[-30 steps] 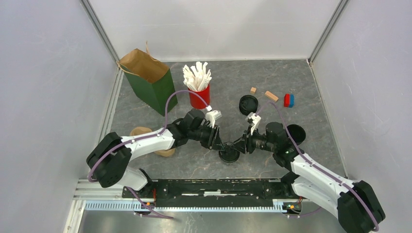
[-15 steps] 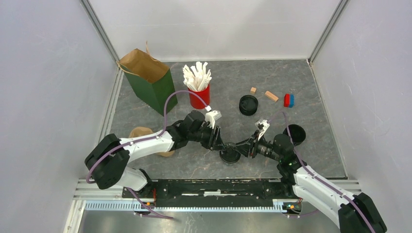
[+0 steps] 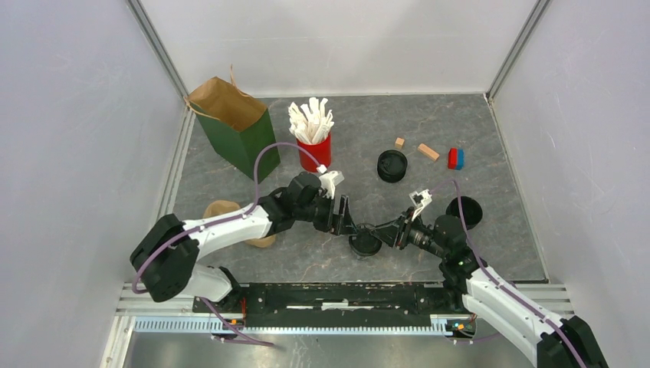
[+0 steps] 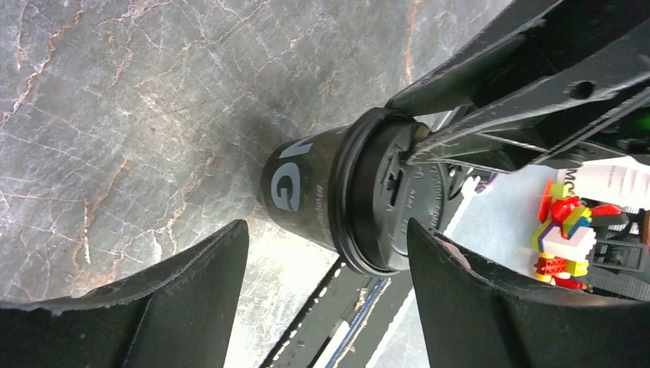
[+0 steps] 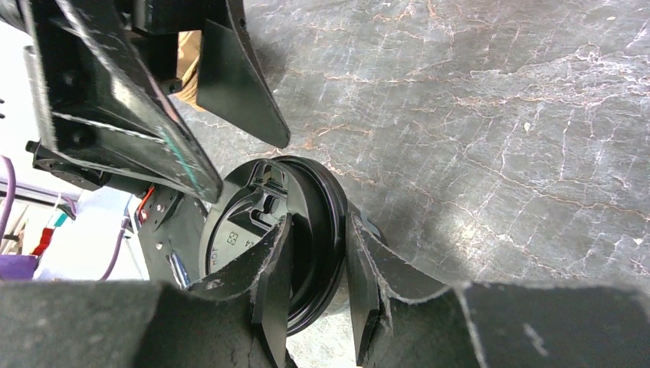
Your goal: Pack the takeout coffee
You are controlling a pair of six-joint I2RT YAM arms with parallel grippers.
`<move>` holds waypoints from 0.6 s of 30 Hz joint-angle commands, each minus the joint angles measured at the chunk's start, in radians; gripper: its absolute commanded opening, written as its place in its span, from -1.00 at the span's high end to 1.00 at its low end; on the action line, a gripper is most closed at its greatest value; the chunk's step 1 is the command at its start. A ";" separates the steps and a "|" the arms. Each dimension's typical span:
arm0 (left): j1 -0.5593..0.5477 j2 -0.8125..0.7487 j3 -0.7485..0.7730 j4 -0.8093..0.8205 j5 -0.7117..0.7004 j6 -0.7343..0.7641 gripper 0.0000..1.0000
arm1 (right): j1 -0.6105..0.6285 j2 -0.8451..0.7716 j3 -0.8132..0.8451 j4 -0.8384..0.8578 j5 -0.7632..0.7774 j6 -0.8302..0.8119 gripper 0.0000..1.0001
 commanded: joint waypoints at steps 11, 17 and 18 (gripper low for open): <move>-0.027 -0.141 -0.077 0.045 0.021 -0.261 -0.56 | 0.054 -0.009 -0.038 -0.073 0.075 0.063 0.30; -0.067 -0.172 -0.134 0.043 -0.037 -0.316 -0.51 | 0.096 0.003 -0.039 -0.051 0.112 0.090 0.31; -0.073 -0.172 -0.139 0.046 -0.040 -0.324 -0.51 | 0.099 0.002 -0.040 -0.050 0.119 0.092 0.31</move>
